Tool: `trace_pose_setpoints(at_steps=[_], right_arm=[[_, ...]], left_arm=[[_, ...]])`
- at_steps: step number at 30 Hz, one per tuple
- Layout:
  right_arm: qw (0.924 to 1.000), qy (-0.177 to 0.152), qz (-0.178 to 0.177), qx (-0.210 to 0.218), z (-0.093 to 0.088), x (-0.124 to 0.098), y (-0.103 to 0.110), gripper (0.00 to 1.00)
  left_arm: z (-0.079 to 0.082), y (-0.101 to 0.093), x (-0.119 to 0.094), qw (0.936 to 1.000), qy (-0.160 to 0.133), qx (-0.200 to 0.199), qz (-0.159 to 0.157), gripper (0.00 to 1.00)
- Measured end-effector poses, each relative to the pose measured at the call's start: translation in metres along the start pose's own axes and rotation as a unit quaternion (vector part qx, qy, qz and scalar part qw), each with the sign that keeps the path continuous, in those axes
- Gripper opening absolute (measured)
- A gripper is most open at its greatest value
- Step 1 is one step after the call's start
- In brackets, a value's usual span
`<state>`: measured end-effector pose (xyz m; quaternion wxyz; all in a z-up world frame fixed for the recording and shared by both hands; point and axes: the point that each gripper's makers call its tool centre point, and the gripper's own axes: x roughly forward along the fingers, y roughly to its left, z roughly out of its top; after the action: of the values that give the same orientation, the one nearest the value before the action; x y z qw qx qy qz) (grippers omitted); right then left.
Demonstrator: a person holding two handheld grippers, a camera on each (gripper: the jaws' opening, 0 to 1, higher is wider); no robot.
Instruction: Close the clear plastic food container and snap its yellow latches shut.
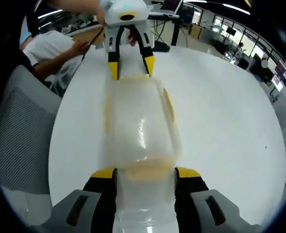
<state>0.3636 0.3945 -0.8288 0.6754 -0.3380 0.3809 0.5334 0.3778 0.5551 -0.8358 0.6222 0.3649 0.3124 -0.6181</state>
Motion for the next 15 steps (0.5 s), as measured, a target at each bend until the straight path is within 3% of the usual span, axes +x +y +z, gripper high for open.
trace_pose_setpoints(at_steps=[15], right_arm=[[0.9987, 0.028, 0.02, -0.038, -0.005, 0.008, -0.0002, 0.42]], left_arm=[[-0.0003, -0.0014, 0.0025, 0.9997, 0.009, -0.012, -0.019, 0.42]])
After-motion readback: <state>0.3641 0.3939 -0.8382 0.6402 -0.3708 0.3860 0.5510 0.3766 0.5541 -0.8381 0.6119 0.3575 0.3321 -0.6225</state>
